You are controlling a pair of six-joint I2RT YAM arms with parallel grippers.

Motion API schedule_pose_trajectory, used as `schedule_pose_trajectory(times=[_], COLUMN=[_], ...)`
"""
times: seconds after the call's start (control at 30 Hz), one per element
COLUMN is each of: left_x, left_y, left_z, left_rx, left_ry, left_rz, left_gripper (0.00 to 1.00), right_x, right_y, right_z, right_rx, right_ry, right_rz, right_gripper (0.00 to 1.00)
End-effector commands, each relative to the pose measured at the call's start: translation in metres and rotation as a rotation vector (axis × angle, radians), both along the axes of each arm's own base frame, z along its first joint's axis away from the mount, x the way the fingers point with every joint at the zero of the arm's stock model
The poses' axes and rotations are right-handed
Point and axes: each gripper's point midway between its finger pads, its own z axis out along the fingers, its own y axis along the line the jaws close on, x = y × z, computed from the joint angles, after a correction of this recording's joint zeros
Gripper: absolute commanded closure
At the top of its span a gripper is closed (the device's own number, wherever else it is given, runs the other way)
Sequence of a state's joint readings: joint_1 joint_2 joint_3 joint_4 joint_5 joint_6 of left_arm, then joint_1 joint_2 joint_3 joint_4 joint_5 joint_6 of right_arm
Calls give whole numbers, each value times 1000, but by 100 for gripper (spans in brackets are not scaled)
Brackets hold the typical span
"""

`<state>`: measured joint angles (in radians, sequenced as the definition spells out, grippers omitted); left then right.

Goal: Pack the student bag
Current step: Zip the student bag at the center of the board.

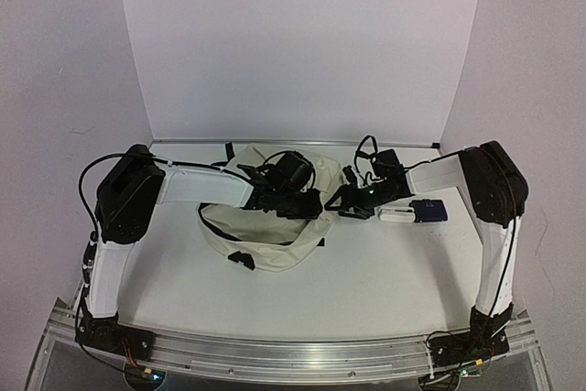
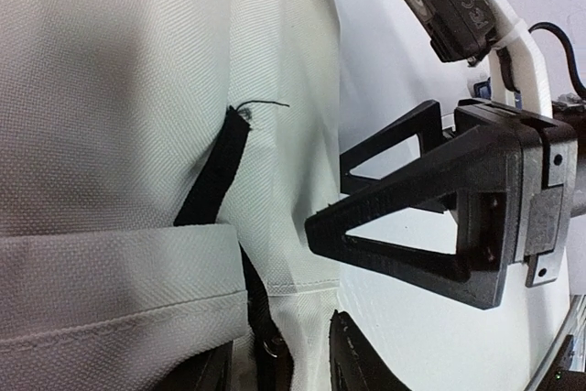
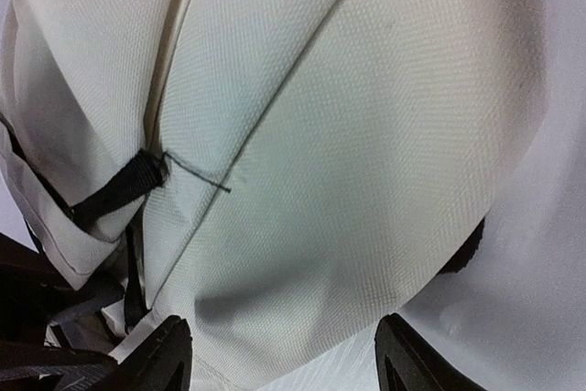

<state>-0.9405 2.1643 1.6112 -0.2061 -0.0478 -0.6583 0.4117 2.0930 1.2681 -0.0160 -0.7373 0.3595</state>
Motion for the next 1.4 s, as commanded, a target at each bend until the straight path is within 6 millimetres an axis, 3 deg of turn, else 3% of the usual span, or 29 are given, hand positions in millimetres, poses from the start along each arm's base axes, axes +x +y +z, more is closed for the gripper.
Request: schedule_pose_trajectory(times=[0.0,0.27,0.53,0.8,1.07,1.23,1.37], left_x=[28,38,46,52,52,51,50], left_y=[7,15,0,-3,0,1,7], left_z=[47,27,20,22,38,38,34], left_rx=[-96,-105,-126,-130,-163,-153,-129], left_ry=[-75,9,24,13,-26,-28,-27], left_rz=[80,133,110,124,124,115,131], left_gripper=[63,63,63,69,87,98,100], right_x=[22,16,4,-5,-7,-6,-5], right_y=[12,20,30,38,36,34,35], right_z=[10,9,13,19,16,18,20], right_rx=[77,150,198,212,199,193,194], right_ry=[-41,-2,17,7,8,-4,-8], right_rz=[-12,5,35,67,57,51,50], right_gripper=[33,46,73,99,100,100,100])
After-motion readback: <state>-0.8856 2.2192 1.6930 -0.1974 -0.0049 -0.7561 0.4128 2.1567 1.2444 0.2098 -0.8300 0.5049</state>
